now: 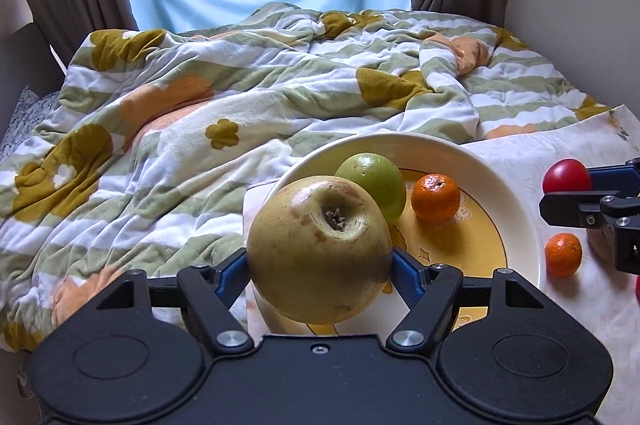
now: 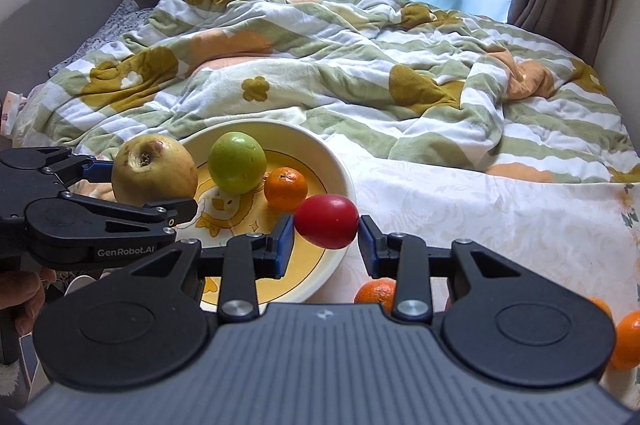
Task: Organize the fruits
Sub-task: 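Carry the red tomato and yellow pear into the white dish with both tools, then open both tools to release the tomato and pear in the dish, then move both tools back toward the oranges and green apple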
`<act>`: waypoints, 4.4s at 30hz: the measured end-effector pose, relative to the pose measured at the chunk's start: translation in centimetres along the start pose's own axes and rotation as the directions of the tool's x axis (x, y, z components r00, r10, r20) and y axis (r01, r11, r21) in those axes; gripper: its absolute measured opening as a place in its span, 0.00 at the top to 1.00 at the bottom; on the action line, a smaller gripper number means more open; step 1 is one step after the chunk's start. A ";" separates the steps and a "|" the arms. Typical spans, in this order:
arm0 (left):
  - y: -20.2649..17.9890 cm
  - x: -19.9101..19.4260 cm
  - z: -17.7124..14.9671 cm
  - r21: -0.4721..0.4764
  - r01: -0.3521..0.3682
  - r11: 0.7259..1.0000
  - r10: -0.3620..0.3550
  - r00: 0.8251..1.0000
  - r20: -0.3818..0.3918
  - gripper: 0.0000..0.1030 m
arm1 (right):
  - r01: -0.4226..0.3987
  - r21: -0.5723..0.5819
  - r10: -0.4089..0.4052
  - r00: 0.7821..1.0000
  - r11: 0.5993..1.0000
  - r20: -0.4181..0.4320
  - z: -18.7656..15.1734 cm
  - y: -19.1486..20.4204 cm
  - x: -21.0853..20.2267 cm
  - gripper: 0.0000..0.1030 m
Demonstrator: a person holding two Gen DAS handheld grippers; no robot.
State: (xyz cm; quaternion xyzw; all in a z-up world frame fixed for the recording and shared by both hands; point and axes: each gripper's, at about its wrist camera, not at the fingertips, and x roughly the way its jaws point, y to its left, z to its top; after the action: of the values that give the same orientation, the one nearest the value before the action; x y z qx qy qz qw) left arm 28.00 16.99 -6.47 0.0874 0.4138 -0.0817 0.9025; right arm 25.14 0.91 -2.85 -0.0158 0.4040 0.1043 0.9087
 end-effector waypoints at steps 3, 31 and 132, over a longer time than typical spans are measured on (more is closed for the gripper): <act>-0.1 0.6 0.0 0.013 0.003 1.000 -0.003 1.000 -0.012 0.25 | 0.015 0.001 -0.015 1.000 1.000 -0.006 0.1 0.0 0.3 0.51; 0.1 -5.9 -2.9 -0.090 -0.103 0.991 0.108 0.993 0.050 0.00 | -0.068 -0.080 0.067 0.998 0.994 -0.011 0.8 1.5 2.3 0.51; -30.9 -5.9 -6.0 -0.050 0.049 0.998 -0.054 0.994 -0.097 0.14 | -0.006 -0.071 0.006 1.000 0.997 -0.001 -13.0 -28.2 -6.5 0.00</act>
State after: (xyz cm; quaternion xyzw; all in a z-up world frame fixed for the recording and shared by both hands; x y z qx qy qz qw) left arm 13.05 -11.19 -8.66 0.0591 0.4614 -0.0908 0.8805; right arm 17.10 -29.27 -8.44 -0.0470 0.4004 0.1212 0.9071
